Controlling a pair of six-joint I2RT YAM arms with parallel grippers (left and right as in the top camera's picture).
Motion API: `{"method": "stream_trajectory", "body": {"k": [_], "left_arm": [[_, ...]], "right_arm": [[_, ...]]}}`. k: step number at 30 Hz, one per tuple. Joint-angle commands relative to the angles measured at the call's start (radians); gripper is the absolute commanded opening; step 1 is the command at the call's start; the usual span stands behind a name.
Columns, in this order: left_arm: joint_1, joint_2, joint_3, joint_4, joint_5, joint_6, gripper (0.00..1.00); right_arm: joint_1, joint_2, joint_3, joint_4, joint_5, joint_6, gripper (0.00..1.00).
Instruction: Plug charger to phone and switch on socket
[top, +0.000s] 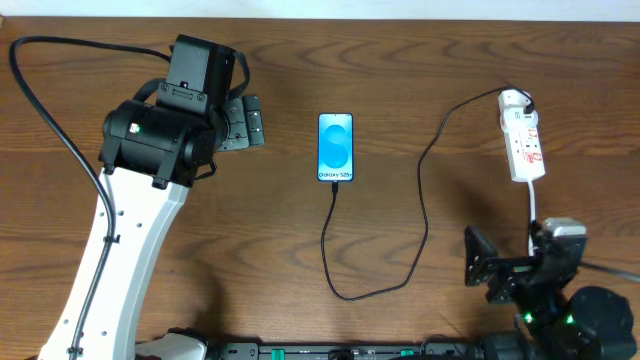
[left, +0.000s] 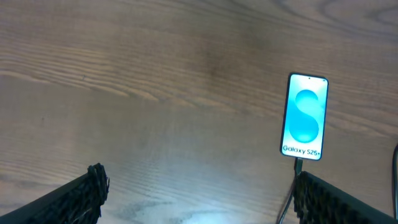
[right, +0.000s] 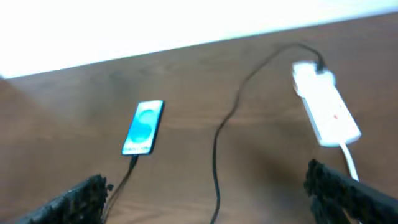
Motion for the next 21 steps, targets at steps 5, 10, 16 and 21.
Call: {"method": "stream_trajectory", "body": {"k": [5, 10, 16, 21], "left_arm": [[0.003, 0.006, 0.005, -0.003, -0.013, 0.013, 0.96], [0.003, 0.006, 0.005, -0.003, -0.013, 0.013, 0.96], [0.003, 0.006, 0.005, -0.003, -0.013, 0.013, 0.96], [0.003, 0.006, 0.005, -0.003, -0.013, 0.013, 0.96]], "right_arm": [[0.068, -0.178, -0.265, 0.241, -0.062, -0.205, 0.99], [0.070, -0.237, -0.421, 0.461, -0.058, -0.211, 0.99], [0.070, -0.249, -0.584, 0.721, -0.058, -0.250, 0.99], [0.070, -0.261, -0.673, 0.871, -0.057, -0.272, 0.99]]}}
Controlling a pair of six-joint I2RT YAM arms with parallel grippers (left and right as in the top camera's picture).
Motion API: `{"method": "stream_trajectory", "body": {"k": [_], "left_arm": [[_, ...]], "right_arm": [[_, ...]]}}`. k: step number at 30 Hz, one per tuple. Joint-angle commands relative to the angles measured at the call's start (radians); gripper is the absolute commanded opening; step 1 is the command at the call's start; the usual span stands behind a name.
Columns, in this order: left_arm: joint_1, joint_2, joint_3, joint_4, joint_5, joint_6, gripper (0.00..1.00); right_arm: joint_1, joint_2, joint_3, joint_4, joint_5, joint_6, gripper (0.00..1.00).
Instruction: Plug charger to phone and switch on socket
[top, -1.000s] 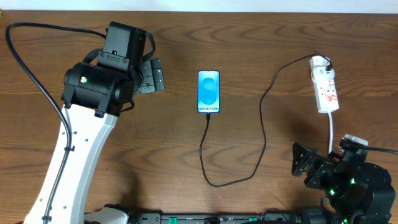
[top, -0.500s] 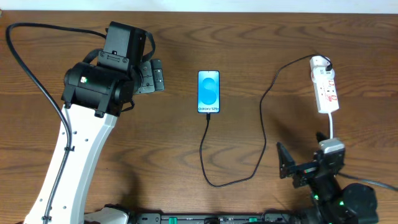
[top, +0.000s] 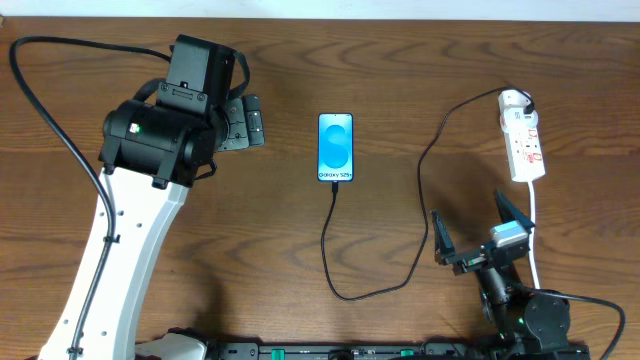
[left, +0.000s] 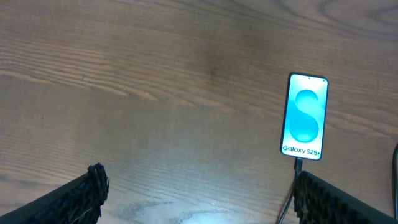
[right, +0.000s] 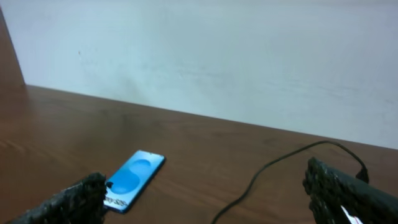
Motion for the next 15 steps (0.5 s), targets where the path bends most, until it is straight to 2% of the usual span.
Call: {"method": "stream_trajectory", "body": {"k": [1, 5, 15], "left_arm": [[0.003, 0.006, 0.005, -0.003, -0.013, 0.013, 0.96], [0.003, 0.006, 0.005, -0.003, -0.013, 0.013, 0.96], [0.003, 0.006, 0.005, -0.003, -0.013, 0.013, 0.96]], "right_arm": [[0.009, -0.016, -0.056, 0.067, 0.002, -0.033, 0.99], [0.000, -0.016, -0.095, 0.108, 0.030, -0.035, 0.99], [-0.102, -0.016, -0.095, -0.019, 0.035, -0.035, 0.99]]}}
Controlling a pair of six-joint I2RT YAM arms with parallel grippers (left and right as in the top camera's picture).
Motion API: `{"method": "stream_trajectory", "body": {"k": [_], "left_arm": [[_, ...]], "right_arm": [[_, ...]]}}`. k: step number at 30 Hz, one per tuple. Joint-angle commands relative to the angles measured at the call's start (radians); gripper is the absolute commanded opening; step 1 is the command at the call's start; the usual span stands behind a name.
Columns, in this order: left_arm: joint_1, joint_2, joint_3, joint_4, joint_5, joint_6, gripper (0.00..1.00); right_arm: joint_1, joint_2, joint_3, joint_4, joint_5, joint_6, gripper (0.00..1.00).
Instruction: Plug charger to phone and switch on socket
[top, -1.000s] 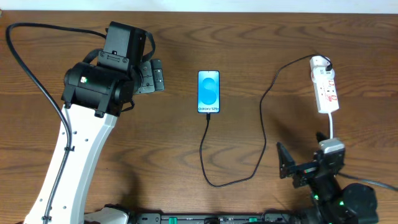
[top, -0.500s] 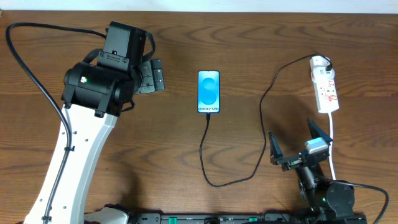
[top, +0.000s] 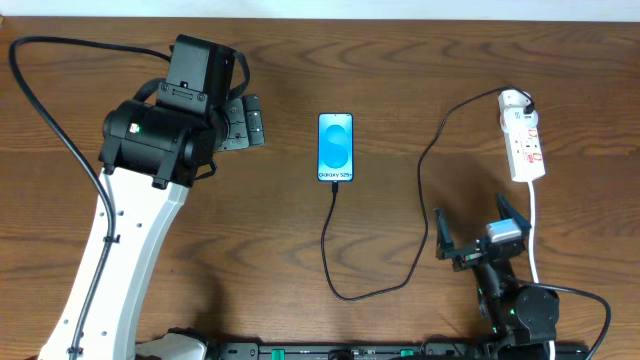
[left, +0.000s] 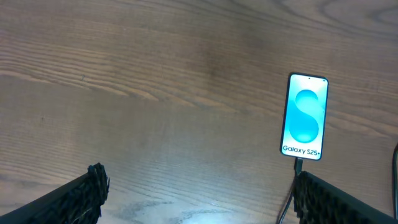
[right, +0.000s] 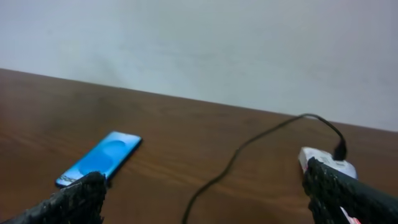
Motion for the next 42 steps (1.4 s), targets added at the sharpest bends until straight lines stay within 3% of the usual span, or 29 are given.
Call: {"method": "stream_trajectory", "body": {"k": [1, 9, 42], "left_arm": [[0.003, 0.006, 0.005, -0.003, -0.013, 0.013, 0.96], [0.003, 0.006, 0.005, -0.003, -0.013, 0.013, 0.96], [0.003, 0.006, 0.005, -0.003, -0.013, 0.013, 0.96]], "right_arm": [[-0.044, -0.008, -0.005, -0.047, 0.012, -0.012, 0.99], [-0.072, -0.007, -0.003, -0.079, 0.123, 0.072, 0.99], [-0.072, -0.006, -0.003, -0.076, 0.114, 0.071, 0.99]]}}
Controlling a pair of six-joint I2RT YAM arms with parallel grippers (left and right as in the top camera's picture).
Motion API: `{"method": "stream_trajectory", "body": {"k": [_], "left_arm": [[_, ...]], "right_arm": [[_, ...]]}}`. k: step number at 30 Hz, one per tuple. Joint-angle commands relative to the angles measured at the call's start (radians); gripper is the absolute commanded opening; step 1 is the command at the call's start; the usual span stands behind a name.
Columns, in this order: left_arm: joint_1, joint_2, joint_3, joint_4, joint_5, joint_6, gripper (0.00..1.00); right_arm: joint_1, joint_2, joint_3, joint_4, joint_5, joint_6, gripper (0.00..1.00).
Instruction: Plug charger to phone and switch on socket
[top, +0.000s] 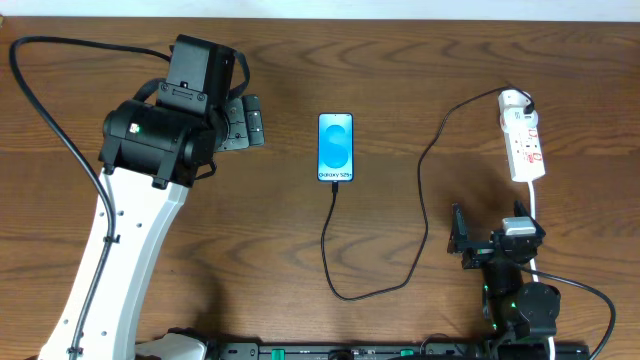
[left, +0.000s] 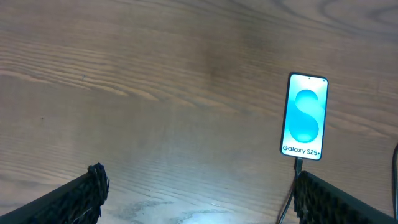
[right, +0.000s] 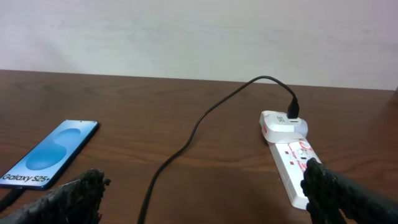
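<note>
The phone (top: 335, 147) lies face up mid-table with its blue screen lit, and the black charger cable (top: 421, 210) runs from its near end round to the white socket strip (top: 523, 146) at the far right. The phone (left: 304, 116) also shows in the left wrist view, the phone (right: 49, 154) and socket strip (right: 291, 149) in the right wrist view. My left gripper (top: 240, 123) hangs open, left of the phone. My right gripper (top: 495, 245) stands open near the front edge, below the strip, holding nothing.
The strip's white lead (top: 534, 215) runs toward the front edge beside my right gripper. The left arm's white link (top: 115, 250) crosses the left side of the table. A pale wall (right: 199, 37) stands behind the table's far edge.
My right gripper has swung to the right and now faces the socket strip, which sits fuller in its view. The left arm, phone and cable have not moved.
My right gripper sat low at the front right corner, looking across at phone and strip. Then it stood further left with wide jaws, pointing toward the phone. It has turned step by step toward the strip. The left gripper stayed open and still throughout.
</note>
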Motion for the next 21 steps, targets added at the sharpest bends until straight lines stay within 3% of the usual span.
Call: {"method": "stream_trajectory", "body": {"k": [1, 11, 17, 21], "left_arm": [[0.003, 0.006, 0.005, -0.003, -0.013, 0.013, 0.96], [0.006, -0.010, -0.047, -0.090, -0.010, 0.013, 0.96], [0.023, -0.163, -0.278, 0.015, -0.009, 0.013, 0.96], [0.050, -0.288, -0.385, -0.010, -0.005, 0.013, 0.96]], "right_arm": [[-0.009, -0.006, -0.002, -0.002, 0.009, 0.017, 0.99], [-0.009, -0.006, -0.002, -0.002, 0.009, 0.017, 0.99], [-0.009, -0.006, -0.002, -0.002, 0.009, 0.017, 0.99], [-0.009, -0.006, -0.002, -0.002, 0.009, 0.017, 0.99]]}}
